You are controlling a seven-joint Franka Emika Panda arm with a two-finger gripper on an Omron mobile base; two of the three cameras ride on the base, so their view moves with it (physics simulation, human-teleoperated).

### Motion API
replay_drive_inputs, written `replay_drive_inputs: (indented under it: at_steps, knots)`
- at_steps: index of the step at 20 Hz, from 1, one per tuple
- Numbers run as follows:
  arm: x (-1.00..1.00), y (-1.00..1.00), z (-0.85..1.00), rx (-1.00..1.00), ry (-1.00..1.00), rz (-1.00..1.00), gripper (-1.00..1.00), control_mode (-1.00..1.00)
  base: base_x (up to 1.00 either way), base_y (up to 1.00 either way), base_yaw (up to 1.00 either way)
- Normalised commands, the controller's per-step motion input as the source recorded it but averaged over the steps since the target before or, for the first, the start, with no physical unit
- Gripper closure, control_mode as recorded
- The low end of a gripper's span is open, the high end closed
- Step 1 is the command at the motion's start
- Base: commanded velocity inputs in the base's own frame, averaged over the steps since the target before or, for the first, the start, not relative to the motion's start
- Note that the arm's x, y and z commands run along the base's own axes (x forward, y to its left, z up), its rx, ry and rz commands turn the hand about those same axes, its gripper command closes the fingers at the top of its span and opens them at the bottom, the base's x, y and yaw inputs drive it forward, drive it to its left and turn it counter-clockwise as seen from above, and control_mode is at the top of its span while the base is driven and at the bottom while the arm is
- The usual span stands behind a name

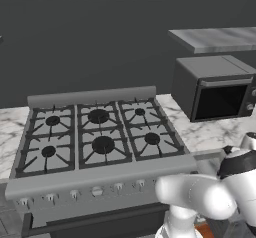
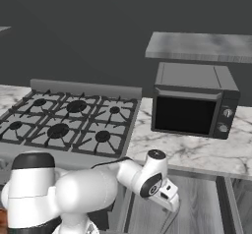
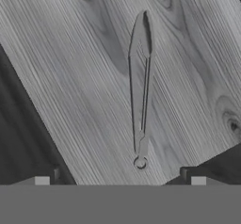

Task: Take the tongs from the drawer on the right and place them on the dining counter next to the tray containing the hot dog.

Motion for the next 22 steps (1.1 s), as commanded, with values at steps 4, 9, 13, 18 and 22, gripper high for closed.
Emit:
replay_drive_inputs:
  at_steps: [4,9,13,18,22]
  knots:
    - [0.00,-0.15,-0.06,0.00,0.00,0.00,-1.00,-1.00,0.00,0.00,0.00]
    - [0.00,-0.13,-0.05,0.00,0.00,0.00,-1.00,-1.00,0.00,0.00,0.00]
    - [0.00,-0.14,-0.03,0.00,0.00,0.03,-1.00,-1.00,0.00,0.00,0.00]
    - [0.00,-0.19,-0.09,0.00,0.00,0.08,-1.00,-1.00,0.00,0.00,0.00]
    - [0.00,-0.12,-0.10,0.00,0.00,0.06,-1.00,-1.00,0.00,0.00,0.00]
